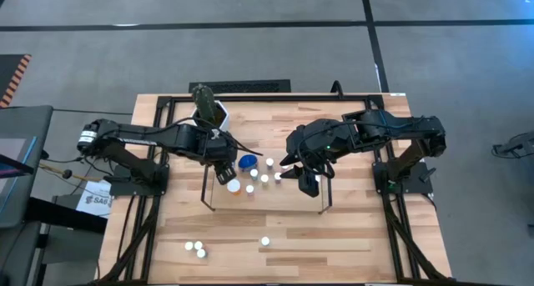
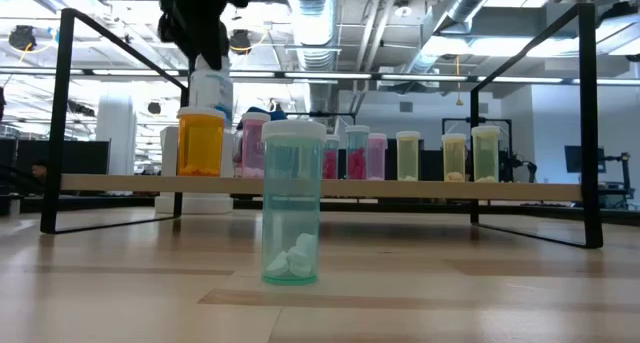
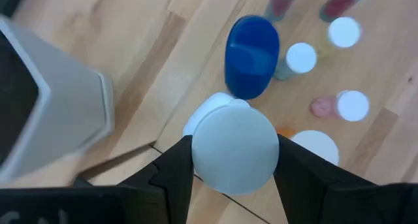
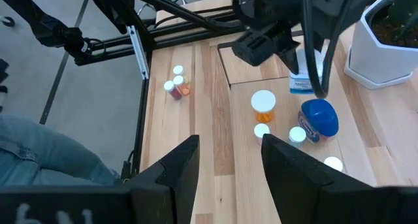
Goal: Pick and place medicine bottles onto shelf by color
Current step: Put the white pill bottle on the shelf
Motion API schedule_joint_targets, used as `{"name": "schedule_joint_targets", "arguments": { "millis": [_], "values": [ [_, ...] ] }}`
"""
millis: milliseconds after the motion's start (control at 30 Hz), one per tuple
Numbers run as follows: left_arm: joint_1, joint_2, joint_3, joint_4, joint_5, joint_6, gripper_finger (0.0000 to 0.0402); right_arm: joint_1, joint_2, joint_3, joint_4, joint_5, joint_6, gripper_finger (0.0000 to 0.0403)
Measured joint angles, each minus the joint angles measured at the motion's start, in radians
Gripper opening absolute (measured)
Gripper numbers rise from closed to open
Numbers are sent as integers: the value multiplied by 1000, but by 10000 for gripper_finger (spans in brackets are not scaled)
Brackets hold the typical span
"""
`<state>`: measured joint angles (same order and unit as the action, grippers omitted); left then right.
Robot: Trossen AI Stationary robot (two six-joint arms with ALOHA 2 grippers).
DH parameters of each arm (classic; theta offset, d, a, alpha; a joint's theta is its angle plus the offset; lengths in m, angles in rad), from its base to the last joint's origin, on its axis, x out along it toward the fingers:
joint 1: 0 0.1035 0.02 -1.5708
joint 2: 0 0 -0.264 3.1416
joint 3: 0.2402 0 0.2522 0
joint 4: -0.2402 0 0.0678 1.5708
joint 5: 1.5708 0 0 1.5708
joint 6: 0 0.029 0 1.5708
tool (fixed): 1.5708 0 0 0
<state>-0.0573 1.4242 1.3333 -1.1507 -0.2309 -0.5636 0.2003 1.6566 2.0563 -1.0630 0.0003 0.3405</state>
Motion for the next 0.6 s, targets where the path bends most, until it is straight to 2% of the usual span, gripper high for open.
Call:
{"name": "schedule_joint_targets", "arguments": {
  "millis": [200,600],
  "values": [
    [11,1,-86,87,16,-72,164,0,0,0,2,0,0,186],
    [30,-3,-202,226,43,-109,165,0,0,0,2,0,0,186]
  ]
}}
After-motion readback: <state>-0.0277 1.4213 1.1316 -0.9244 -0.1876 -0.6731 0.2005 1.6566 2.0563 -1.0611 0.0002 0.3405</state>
